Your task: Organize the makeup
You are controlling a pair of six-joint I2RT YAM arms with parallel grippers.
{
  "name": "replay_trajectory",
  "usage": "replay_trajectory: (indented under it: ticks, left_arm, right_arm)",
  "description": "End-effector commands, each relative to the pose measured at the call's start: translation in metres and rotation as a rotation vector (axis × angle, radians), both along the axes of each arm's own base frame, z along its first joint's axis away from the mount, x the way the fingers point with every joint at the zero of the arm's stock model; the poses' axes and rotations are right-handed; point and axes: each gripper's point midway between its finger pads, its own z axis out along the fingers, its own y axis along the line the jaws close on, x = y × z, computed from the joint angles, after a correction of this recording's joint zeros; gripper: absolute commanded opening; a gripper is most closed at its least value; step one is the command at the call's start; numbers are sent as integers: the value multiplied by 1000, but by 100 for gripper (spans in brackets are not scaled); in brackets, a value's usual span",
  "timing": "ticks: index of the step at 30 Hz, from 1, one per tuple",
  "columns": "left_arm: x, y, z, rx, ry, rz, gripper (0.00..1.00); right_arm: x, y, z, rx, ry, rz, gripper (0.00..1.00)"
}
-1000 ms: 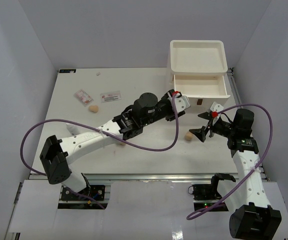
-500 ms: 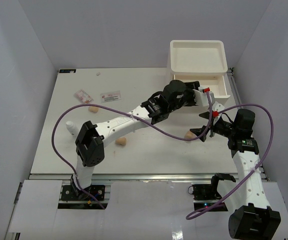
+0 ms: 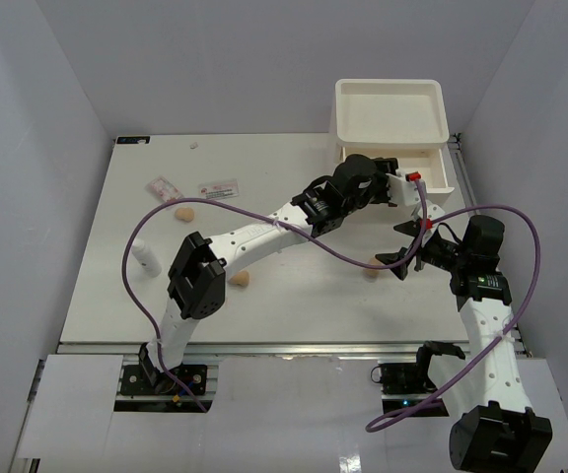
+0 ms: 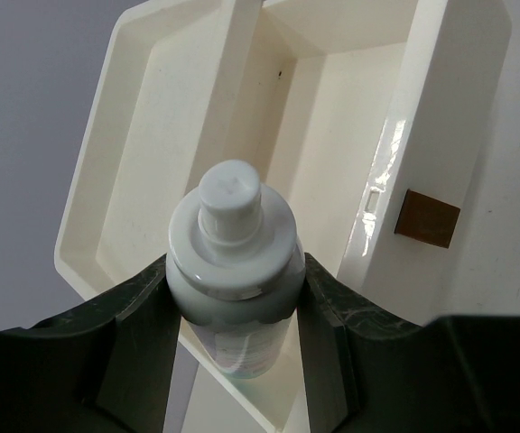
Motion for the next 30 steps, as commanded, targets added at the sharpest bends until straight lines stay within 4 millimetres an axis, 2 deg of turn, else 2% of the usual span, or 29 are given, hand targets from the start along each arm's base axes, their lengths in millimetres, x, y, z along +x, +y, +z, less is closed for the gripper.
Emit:
replay_trajectory:
  ticks: [1, 4, 7, 8, 9, 17, 30]
  left_arm:
    - [-5, 1, 52, -87, -72, -18, 51]
    - [-4, 1, 52, -102, -64, -13, 66]
    - [-5, 0, 52, -111, -55, -15, 72]
    - [-6, 0, 52, -116, -51, -18, 92]
    - [-7, 0, 54, -121, -48, -20, 98]
    - [-13, 3, 69, -166, -36, -33, 98]
    - [-33, 13, 118, -319, 4, -85, 98]
  right_arm:
    - [2, 1, 20, 0, -59, 6, 90]
    - [2, 0, 20, 1, -58, 3, 90]
    - [2, 0, 19, 3, -55, 6, 90]
    - [2, 0, 19, 3, -56, 6, 90]
    - [2, 0, 19, 3, -56, 6, 90]
    - [2, 0, 18, 5, -53, 7, 90]
    - [1, 0, 17, 9, -51, 14, 90]
